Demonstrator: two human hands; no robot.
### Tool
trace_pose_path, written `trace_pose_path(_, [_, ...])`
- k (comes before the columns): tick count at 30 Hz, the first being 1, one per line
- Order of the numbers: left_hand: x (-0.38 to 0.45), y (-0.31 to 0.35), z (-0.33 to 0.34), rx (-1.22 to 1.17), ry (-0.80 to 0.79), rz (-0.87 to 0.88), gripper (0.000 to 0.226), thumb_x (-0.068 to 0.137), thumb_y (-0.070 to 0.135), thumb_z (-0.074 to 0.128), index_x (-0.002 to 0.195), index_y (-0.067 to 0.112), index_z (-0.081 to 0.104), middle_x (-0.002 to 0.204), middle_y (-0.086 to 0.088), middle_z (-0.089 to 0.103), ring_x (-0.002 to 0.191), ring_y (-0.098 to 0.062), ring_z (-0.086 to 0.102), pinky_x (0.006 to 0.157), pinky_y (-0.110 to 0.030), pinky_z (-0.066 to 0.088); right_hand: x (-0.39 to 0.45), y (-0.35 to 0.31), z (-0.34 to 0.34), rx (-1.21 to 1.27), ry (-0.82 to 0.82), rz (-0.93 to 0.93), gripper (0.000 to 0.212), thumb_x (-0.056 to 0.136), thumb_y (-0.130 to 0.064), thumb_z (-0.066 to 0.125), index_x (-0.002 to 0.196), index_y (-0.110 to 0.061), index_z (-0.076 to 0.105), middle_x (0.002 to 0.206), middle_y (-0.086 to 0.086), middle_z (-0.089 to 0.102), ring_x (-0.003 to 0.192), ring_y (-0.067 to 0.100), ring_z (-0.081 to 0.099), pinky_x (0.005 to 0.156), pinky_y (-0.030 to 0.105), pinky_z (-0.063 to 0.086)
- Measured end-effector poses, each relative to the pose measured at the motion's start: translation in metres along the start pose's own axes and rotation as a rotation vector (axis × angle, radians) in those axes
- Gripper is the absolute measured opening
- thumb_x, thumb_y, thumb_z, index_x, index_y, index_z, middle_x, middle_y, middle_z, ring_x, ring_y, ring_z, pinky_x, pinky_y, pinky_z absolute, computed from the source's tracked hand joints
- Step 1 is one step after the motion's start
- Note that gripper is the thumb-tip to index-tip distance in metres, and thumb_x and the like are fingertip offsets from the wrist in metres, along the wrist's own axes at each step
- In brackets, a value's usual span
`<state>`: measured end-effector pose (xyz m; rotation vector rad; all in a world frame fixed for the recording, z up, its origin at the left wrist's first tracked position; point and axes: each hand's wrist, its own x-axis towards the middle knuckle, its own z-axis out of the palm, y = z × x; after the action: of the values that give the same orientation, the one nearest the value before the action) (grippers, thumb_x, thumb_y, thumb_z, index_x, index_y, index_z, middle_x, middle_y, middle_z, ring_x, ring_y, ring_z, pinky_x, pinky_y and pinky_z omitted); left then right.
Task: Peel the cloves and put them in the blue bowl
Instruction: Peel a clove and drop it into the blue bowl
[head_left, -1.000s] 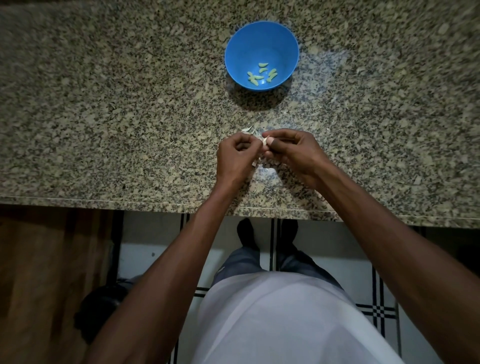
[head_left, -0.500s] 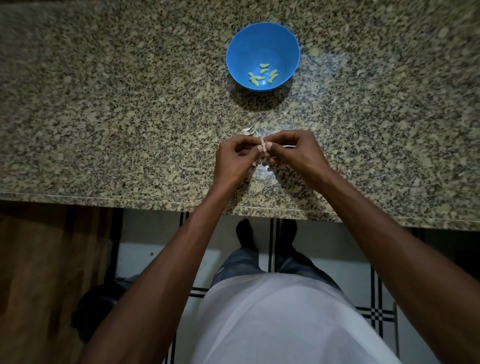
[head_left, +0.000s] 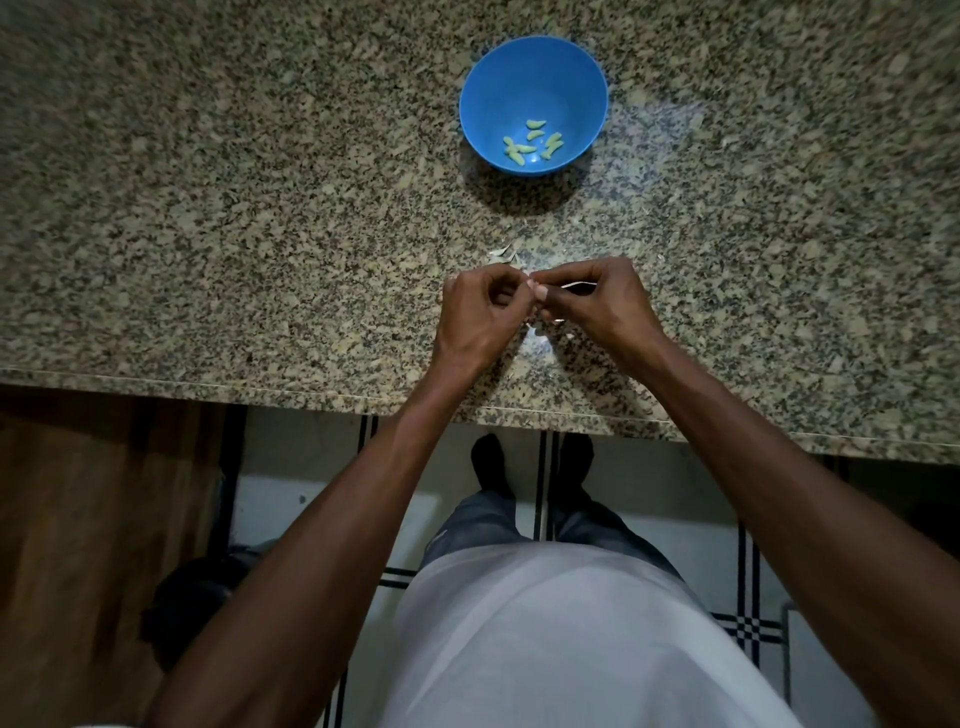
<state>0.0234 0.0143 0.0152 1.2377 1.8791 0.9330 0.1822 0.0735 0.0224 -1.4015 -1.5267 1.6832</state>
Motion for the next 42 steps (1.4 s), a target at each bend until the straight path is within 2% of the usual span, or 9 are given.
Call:
trace_pose_path(8, [0.0019,0.0024,0.0021,-0.208,-0.06,-0.172,0.019,0.099,0.024,0.068,0.103,0.006,0.071,0.094,-0.004,0.074,0.081,-0.004,0.071,0.073,-0.019,0.057,0.0013,0.0007,0.0023,0.097,0.024,-0.013,0.019,0.088,-0.011,0.082,0.107,-0.009,0.081,0.098,0.006,0.081,0.091,0.021,0.079,0.084,0.038,0.065])
trace_pose_path(13, [-0.0017,0.0032,0.0045,-0.444,-0.089,-0.317,0.016,0.103,0.015,0.06,0.101,0.003,0.07,0.072,0.009,0.068,0.064,0.002,0.062,0.064,-0.016,0.051,-0.0027,0.0044,0.0017,0.293,-0.017,0.039,0.021,0.092,0.0,0.075,0.113,0.002,0.075,0.097,0.012,0.079,0.089,0.021,0.076,0.083,0.03,0.063])
trace_pose_path(17, [-0.003,0.003,0.0026,-0.549,-0.061,-0.395,0.023,0.101,0.01,0.063,0.114,-0.008,0.068,0.079,0.0,0.07,0.065,-0.003,0.063,0.067,-0.018,0.053,-0.0034,0.0041,0.0006,0.416,-0.023,0.109,0.022,0.092,0.002,0.074,0.114,0.005,0.073,0.094,0.012,0.079,0.086,0.019,0.077,0.077,0.024,0.06])
trace_pose_path(20, [-0.0033,0.002,0.0001,-0.541,-0.046,-0.4,0.018,0.098,0.011,0.068,0.108,-0.004,0.071,0.081,-0.003,0.071,0.066,-0.005,0.063,0.066,-0.021,0.053,-0.0026,0.0045,-0.0013,0.421,-0.028,0.136,0.021,0.091,0.001,0.075,0.112,0.002,0.074,0.1,0.016,0.079,0.094,0.023,0.077,0.082,0.028,0.06])
trace_pose_path(28, [-0.0045,0.0013,-0.0033,-0.32,-0.05,-0.197,0.022,0.09,0.017,0.08,0.107,0.004,0.072,0.1,-0.009,0.075,0.094,-0.019,0.075,0.085,-0.033,0.063,0.0002,0.0054,-0.0025,0.155,0.0,0.01,0.018,0.093,-0.01,0.077,0.11,-0.006,0.078,0.1,0.01,0.08,0.092,0.023,0.077,0.085,0.041,0.064])
trace_pose_path(32, [-0.0043,0.0028,-0.0016,-0.19,-0.042,-0.101,0.024,0.091,0.028,0.08,0.105,0.009,0.076,0.095,-0.002,0.077,0.089,-0.01,0.075,0.081,-0.029,0.063,0.0037,0.0066,-0.0023,-0.002,-0.002,-0.037,0.018,0.093,-0.013,0.077,0.111,-0.013,0.081,0.104,0.0,0.08,0.095,0.016,0.077,0.086,0.042,0.064])
trace_pose_path(34, [-0.0038,0.0037,-0.0015,-0.115,-0.034,-0.046,0.022,0.092,0.028,0.079,0.104,0.01,0.077,0.091,0.001,0.077,0.084,-0.005,0.074,0.077,-0.025,0.063,0.0045,0.0064,-0.0018,-0.086,0.0,-0.065,0.021,0.094,-0.013,0.076,0.114,-0.015,0.08,0.109,-0.001,0.08,0.097,0.009,0.076,0.087,0.035,0.064])
trace_pose_path(37, [-0.0025,0.0024,-0.002,-0.016,-0.046,-0.009,0.024,0.093,0.031,0.078,0.106,0.01,0.077,0.09,0.002,0.077,0.08,-0.002,0.074,0.075,-0.023,0.063,0.0028,0.0036,-0.0031,-0.272,0.003,-0.143,0.029,0.096,-0.017,0.074,0.125,-0.018,0.076,0.113,-0.002,0.078,0.092,-0.002,0.072,0.076,0.012,0.057])
trace_pose_path(42, [0.0031,0.0024,-0.0053,-0.017,-0.076,-0.033,0.027,0.091,0.03,0.079,0.106,0.008,0.079,0.088,-0.001,0.079,0.079,-0.008,0.076,0.076,-0.032,0.065,0.0042,0.001,-0.0057,-0.408,-0.014,-0.223,0.03,0.099,-0.016,0.071,0.129,-0.017,0.073,0.108,-0.002,0.076,0.094,0.001,0.07,0.075,0.009,0.055])
